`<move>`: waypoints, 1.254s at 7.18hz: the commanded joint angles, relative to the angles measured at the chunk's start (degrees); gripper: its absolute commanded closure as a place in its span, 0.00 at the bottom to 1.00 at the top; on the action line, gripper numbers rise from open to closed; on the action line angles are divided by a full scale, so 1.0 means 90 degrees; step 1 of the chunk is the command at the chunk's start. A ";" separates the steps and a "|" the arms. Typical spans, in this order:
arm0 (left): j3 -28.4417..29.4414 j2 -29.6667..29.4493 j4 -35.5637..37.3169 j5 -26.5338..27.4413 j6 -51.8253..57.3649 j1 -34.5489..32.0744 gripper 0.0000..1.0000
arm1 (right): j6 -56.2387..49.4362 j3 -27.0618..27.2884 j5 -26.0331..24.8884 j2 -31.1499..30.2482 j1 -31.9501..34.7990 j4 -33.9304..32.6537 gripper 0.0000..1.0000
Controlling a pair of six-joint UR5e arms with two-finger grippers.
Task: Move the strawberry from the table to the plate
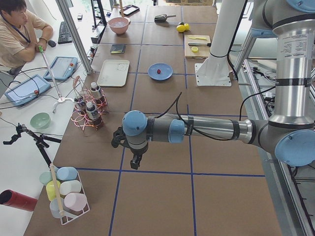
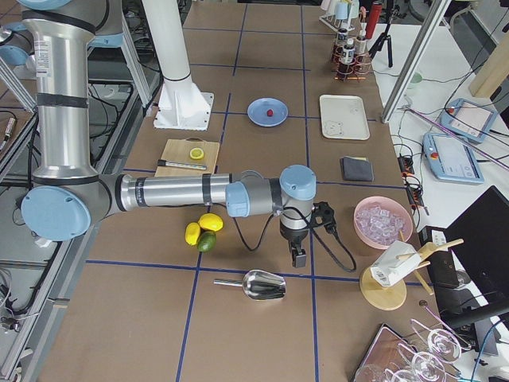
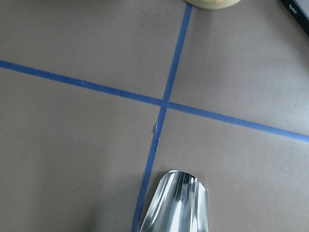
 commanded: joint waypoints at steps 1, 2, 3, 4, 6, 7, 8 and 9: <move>-0.0039 0.0017 -0.0002 -0.0005 0.0009 -0.0001 0.00 | 0.0032 -0.0075 0.0466 -0.0245 0.0111 0.0007 0.00; -0.0039 0.0017 -0.0002 -0.0005 0.0009 -0.0001 0.00 | 0.0042 -0.0095 0.0895 -0.0206 0.0217 0.0017 0.00; -0.0048 0.0017 -0.0012 -0.0024 0.0009 -0.0001 0.00 | -0.0026 -0.0134 0.0861 -0.0254 0.0218 0.0027 0.00; -0.0048 0.0017 -0.0012 -0.0034 0.0009 -0.0001 0.00 | -0.0036 -0.0134 0.0832 -0.0274 0.0218 0.0056 0.00; -0.0068 0.0017 -0.0012 -0.0034 0.0009 -0.0001 0.00 | -0.0007 -0.0144 0.0841 -0.0274 0.0209 0.0066 0.00; -0.0068 0.0007 -0.0012 -0.0034 0.0009 -0.0001 0.00 | 0.0003 -0.0241 0.0841 -0.0294 0.0218 0.0066 0.00; -0.0068 0.0007 -0.0022 -0.0024 0.0009 -0.0001 0.00 | 0.0003 -0.0242 0.0841 -0.0313 0.0218 0.0066 0.00; -0.0078 0.0007 -0.0022 -0.0024 0.0009 -0.0001 0.00 | 0.0012 -0.0232 0.0841 -0.0313 0.0218 0.0066 0.00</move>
